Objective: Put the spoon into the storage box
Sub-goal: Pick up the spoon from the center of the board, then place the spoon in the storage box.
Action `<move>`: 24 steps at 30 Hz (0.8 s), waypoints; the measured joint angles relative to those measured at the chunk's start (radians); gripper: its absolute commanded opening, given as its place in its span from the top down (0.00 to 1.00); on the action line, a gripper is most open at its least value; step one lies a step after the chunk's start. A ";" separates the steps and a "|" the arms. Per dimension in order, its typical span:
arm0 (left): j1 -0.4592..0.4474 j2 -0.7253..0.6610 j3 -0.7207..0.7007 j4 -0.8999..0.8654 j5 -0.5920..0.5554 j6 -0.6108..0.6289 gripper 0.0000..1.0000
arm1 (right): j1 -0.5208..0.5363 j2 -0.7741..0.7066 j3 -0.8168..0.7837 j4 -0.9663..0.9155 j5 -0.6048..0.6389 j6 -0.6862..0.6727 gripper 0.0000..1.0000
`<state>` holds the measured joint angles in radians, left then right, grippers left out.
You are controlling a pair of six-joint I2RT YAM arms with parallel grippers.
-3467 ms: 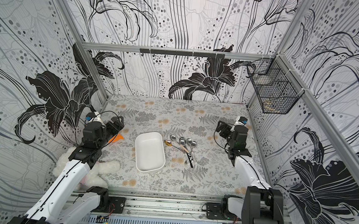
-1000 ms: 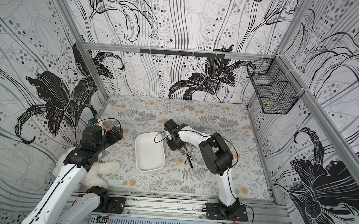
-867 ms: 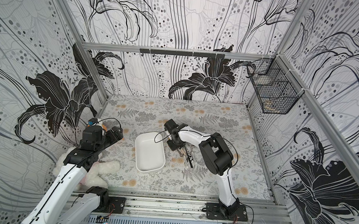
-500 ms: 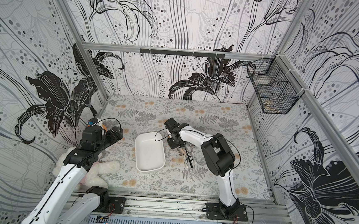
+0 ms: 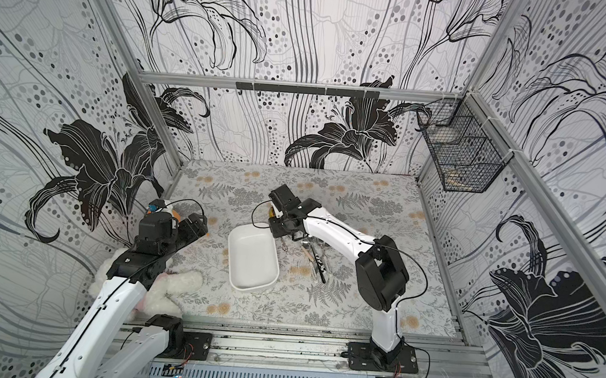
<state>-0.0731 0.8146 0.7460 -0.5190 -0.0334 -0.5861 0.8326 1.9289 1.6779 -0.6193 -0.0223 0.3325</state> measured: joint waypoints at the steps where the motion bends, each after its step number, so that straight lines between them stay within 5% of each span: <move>1: 0.000 0.000 0.000 -0.001 0.000 0.000 0.13 | 0.027 0.008 0.026 0.006 -0.005 0.024 1.00; 7: 0.000 -0.002 0.000 -0.006 0.000 0.000 0.13 | 0.114 0.090 0.112 0.039 -0.061 0.158 1.00; 24: 0.000 -0.001 0.000 -0.012 0.000 0.000 0.13 | 0.123 0.343 0.208 0.040 -0.105 0.315 1.00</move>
<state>-0.0731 0.8139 0.7460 -0.5308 -0.0338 -0.5861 0.9558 2.2715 1.8854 -0.5793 -0.1272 0.6472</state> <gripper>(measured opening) 0.873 0.074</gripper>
